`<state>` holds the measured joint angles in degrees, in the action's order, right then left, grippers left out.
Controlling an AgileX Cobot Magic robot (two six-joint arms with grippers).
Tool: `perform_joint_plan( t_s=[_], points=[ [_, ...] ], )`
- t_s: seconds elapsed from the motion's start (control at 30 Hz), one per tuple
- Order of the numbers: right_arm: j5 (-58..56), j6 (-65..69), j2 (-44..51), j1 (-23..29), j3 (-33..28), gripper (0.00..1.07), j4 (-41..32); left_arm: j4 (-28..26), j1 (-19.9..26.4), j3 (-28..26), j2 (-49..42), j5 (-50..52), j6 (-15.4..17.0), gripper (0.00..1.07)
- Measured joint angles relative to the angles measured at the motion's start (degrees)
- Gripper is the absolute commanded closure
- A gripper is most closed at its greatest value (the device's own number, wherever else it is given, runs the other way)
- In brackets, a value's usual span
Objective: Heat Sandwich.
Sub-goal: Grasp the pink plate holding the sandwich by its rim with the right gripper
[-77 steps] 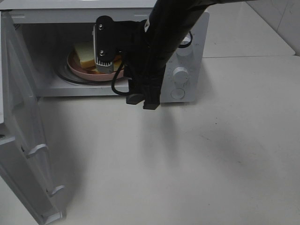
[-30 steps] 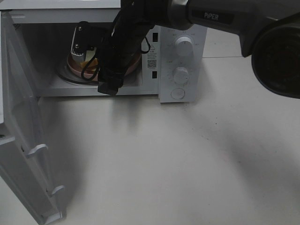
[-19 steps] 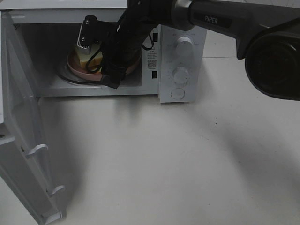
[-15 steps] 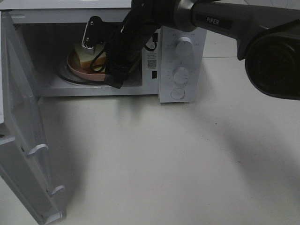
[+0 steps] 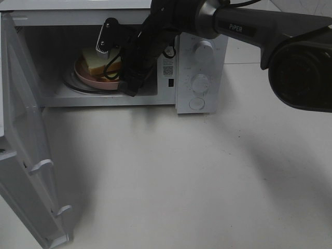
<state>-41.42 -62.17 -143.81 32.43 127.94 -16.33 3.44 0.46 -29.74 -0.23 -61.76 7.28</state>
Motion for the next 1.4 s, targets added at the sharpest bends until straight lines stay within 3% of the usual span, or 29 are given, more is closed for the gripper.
perform_joint_plan(
  t_s=[0.4,0.67,1.3,1.4],
  points=[
    [0.06,-0.06,-0.92,0.00,0.00,0.51,0.00,0.00,0.00,0.00,0.00,0.00,0.00,0.30],
    [1.55,-0.06,-2.64,0.23,0.00,0.60,0.06,0.00,0.00,0.00,0.00,0.00,0.00,0.30],
    [3.67,-1.20,-3.21,0.29,0.52,1.07,-0.46,0.00,0.00,0.00,0.00,0.00,0.00,0.30],
    [3.67,-1.26,-3.21,0.29,0.52,1.07,-0.46,0.00,0.00,0.00,0.00,0.00,0.00,0.30]
  ],
)
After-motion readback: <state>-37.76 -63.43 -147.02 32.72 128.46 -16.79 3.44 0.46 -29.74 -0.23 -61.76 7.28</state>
